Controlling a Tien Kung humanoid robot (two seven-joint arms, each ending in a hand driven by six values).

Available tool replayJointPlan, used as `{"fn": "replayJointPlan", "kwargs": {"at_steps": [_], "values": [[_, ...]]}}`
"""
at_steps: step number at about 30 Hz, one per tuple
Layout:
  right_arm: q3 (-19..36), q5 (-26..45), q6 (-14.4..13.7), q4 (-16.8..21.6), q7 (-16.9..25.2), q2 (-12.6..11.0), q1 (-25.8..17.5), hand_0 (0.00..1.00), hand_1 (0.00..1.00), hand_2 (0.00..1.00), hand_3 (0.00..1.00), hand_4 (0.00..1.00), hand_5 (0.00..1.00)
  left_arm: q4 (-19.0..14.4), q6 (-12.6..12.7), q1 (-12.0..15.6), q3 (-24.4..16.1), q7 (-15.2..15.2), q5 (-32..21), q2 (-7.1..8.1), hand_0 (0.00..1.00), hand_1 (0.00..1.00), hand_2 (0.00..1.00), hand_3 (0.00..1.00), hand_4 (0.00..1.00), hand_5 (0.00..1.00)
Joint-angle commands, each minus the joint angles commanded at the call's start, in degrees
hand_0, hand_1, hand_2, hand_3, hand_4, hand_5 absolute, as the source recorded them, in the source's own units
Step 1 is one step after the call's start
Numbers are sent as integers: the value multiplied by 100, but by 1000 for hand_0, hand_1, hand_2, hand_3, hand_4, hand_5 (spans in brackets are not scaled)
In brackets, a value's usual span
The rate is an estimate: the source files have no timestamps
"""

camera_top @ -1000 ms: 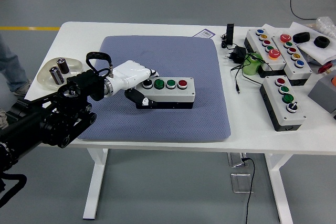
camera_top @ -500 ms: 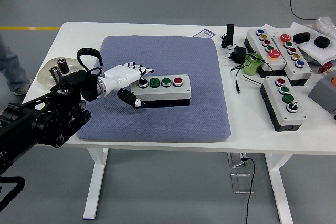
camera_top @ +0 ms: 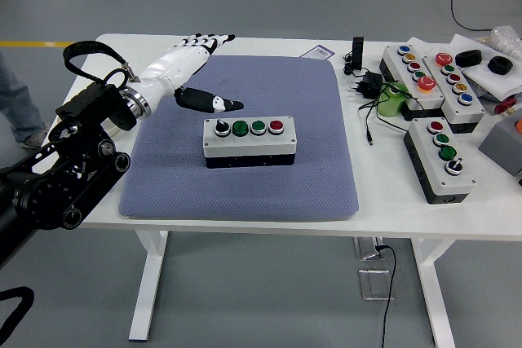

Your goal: Pick up the button,place it on the desk,press the button,press the button

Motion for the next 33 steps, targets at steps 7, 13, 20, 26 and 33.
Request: {"fn": "replayJointPlan", "kwargs": {"at_steps": [7,13,20,26,33], "values": [[-14,2,2,-1,-5,2,6,634,538,571,634,231,236,-743,-266,-43,178,287,-130,15,18,2,53,753,390,2],[10,-6,5,-2,0,1,12,634,539,572,634,231,237,-678,-1356,-214,389,651,-32,-26,2,2,22,772,359,2],[25,-26,6,-3,2,-3,12,634,539,571,633,231,237,-374,-2371,-336,762,1023,51,-80,2,2,18,791,396,2],[21,-24,6,-4,2,-3,8,634,539,570,634,231,236,-282,-2440,-333,934,1057,-5,-106,2,2,19,803,414,2],[13,-15,10,-4,0,-4,6,634,538,570,634,231,236,-102,-2410,-353,1018,1067,-43,-155,2,2,19,806,417,2]]}}
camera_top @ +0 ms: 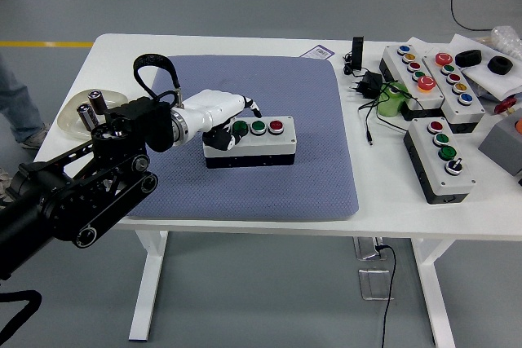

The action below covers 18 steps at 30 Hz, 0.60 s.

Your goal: Pick up the button,place it on the desk,press the button,press the button

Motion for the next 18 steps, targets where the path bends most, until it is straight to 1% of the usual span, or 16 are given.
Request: {"fn": "replayJointPlan", "kwargs": {"at_steps": [8,15,18], "values": [[12,3,-1,0,2,2,-10,634,539,570,634,231,237,49,-63,19,149,19,29,-15,2,2,18,810,416,2],[-17,25,1,-4,-3,3,-19,634,539,570,634,231,236,338,-170,1,331,58,105,-115,2,2,18,804,416,2],[-3,21,0,-2,0,2,-21,634,539,570,634,231,236,323,-130,23,299,44,104,-125,2,2,18,804,416,2]]}}
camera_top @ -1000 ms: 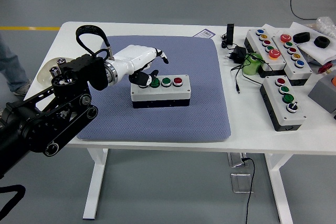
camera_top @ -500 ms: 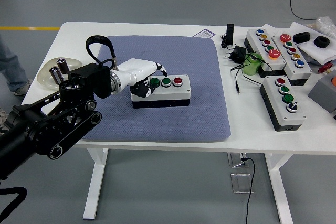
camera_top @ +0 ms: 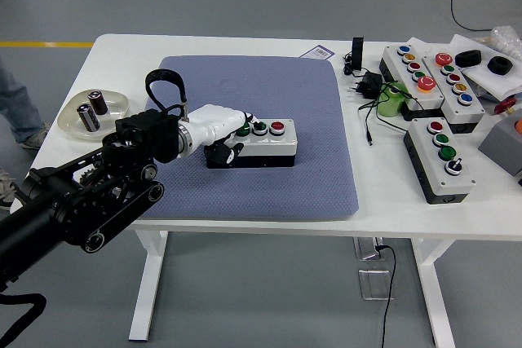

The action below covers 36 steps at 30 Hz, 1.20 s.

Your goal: Pick up the button,place it on the desk,press the button,press the button

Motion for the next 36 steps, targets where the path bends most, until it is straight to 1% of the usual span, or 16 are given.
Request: {"fn": "replayJointPlan", "kwargs": {"at_steps": [2,4,6,8,11,14,20,23,27,32,36], "values": [[12,-11,0,1,3,-2,-3,634,539,570,634,231,236,-62,54,13,-55,-12,-15,-3,2,2,20,802,418,2],[23,-20,-1,3,5,-5,-4,634,539,570,634,231,236,-220,193,18,-140,-33,-47,-14,2,2,20,802,418,2],[25,-23,-2,2,6,-6,-3,634,539,570,634,231,236,-344,277,6,-189,-44,-60,-45,2,2,20,802,418,2],[23,-22,-3,4,6,-7,-1,634,539,570,634,232,236,-391,318,-38,-177,-62,-105,-106,2,2,20,801,419,2],[18,-22,-4,4,5,-7,1,634,539,570,634,232,236,-288,311,-110,-105,-85,-184,-207,2,2,20,801,419,2],[22,-25,-4,5,6,-7,5,634,539,570,634,232,237,-72,313,-180,-19,-106,-200,-328,2,2,19,795,416,2],[54,-48,-6,11,15,-12,8,634,539,569,634,231,237,244,311,-233,37,-107,-173,-429,2,2,20,796,417,2],[59,-56,-6,12,16,-15,5,634,539,569,634,231,237,344,311,-243,12,-99,-153,-443,2,2,20,796,417,2],[57,-59,-5,13,15,-19,3,634,539,569,634,232,237,391,255,-243,23,-74,-122,-424,2,2,20,798,416,2],[45,-50,-3,11,11,-18,6,634,539,569,634,232,237,403,73,-203,143,-34,-106,-361,2,2,20,798,418,2],[47,-54,-5,9,11,-17,6,634,539,569,634,232,237,411,-127,-180,233,24,-93,-326,2,2,20,798,418,2]]}}
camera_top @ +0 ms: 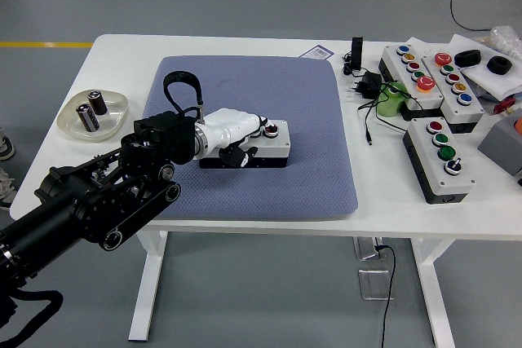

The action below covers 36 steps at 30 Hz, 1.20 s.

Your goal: Pick up the button,place it on the desk,press the button,press the button

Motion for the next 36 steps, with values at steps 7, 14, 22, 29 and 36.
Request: {"fn": "replayJointPlan", "kwargs": {"at_steps": [7,14,22,29,36], "values": [[10,-5,-4,0,2,3,1,634,539,568,634,232,237,-154,238,53,-243,-39,-16,11,2,2,23,798,427,2],[-6,15,-3,-4,0,3,5,634,538,568,634,232,237,-769,1119,148,-1057,-195,118,56,2,63,166,895,827,657],[-38,42,-2,-11,-9,8,0,634,538,568,634,232,237,-601,1391,260,-1653,-347,339,28,722,814,861,998,897,843],[-50,56,-6,-10,-6,6,-6,634,538,569,634,233,238,169,2021,567,-2137,-995,-1223,-32,945,959,998,998,885,907],[-111,107,-7,-10,-14,18,-3,634,539,568,634,233,238,554,2134,891,-2392,-1115,-2898,-78,960,966,998,998,848,971]]}}
